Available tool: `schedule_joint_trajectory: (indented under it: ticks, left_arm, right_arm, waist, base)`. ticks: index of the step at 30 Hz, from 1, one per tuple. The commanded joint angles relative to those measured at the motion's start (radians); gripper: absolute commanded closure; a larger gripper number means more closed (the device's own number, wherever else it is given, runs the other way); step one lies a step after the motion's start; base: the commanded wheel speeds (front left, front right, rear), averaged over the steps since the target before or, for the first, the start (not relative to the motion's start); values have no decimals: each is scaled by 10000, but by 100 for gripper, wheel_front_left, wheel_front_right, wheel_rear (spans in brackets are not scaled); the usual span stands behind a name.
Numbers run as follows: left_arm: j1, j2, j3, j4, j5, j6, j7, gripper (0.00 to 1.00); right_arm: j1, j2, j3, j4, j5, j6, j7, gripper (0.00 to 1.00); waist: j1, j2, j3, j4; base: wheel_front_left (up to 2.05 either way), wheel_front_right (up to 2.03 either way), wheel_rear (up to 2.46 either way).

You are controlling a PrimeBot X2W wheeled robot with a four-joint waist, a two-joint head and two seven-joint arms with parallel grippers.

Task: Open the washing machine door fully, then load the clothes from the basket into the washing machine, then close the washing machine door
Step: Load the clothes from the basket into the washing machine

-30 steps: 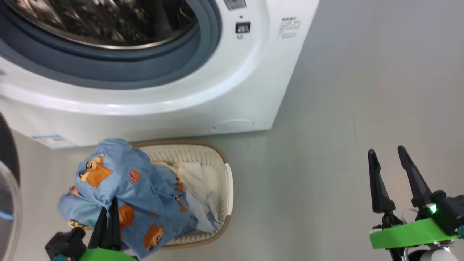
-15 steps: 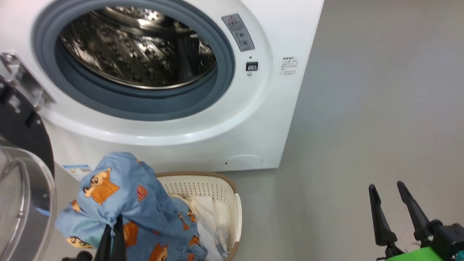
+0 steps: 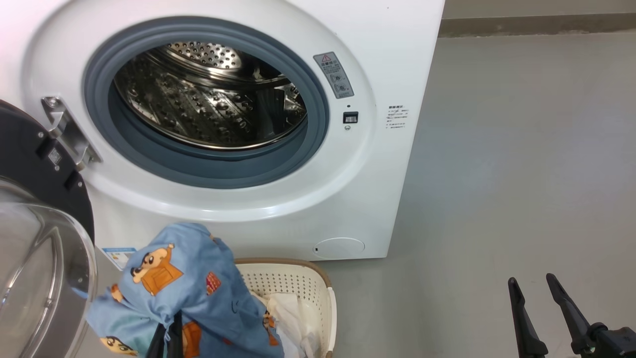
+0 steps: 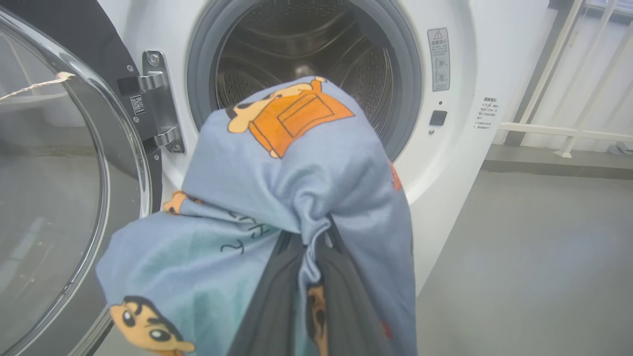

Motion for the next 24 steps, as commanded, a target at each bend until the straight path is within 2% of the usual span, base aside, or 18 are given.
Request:
schedule_joint_trajectory:
  ticks: [1, 12, 24]
  left_arm:
    - [-74, 30, 301, -362, 66, 73, -66, 100]
    - [-192, 30, 248, -438, 42, 61, -66, 100]
    - [-1247, 61, 582, 106, 71, -603, -66, 100]
  right_arm:
    - [-113, -171, 190, -284, 131, 16, -48, 0]
    - [-181, -142, 267, -298, 114, 16, -48, 0]
    - [-791, 91, 564, -383, 51, 16, -48, 0]
  waist:
    - [0, 0, 47, 24]
    - [0, 0, 248, 17]
    - [0, 0, 997, -352]
  base:
    - [0, 0, 0]
    - [0, 0, 0]
    - [0, 0, 0]
